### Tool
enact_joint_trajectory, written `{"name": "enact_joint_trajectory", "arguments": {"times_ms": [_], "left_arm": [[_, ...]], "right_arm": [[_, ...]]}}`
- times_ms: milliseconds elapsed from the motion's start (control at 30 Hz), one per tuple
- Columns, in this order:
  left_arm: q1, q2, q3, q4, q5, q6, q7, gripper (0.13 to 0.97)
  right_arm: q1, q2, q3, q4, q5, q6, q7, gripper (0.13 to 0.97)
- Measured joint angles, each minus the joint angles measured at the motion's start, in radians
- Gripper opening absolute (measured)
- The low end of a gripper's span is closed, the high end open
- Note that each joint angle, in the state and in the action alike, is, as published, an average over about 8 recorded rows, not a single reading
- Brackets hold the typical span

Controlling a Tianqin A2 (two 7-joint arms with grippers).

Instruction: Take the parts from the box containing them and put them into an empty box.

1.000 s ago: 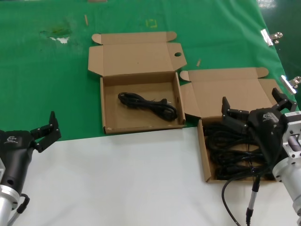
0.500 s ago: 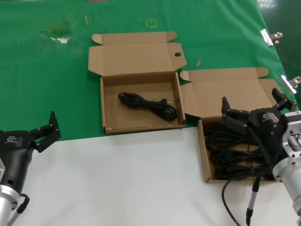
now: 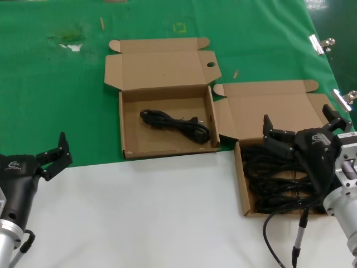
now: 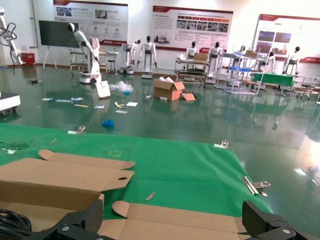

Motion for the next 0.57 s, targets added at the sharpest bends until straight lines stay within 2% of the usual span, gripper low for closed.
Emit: {"name": "enact_joint_trajectory", "arguments": {"times_ms": [567], "left_arm": [[0.0,0.0,0.0,0.0,0.0,0.0,0.0,0.966]], "right_arm": [[0.0,0.0,0.0,0.0,0.0,0.0,0.0,0.966]]}}
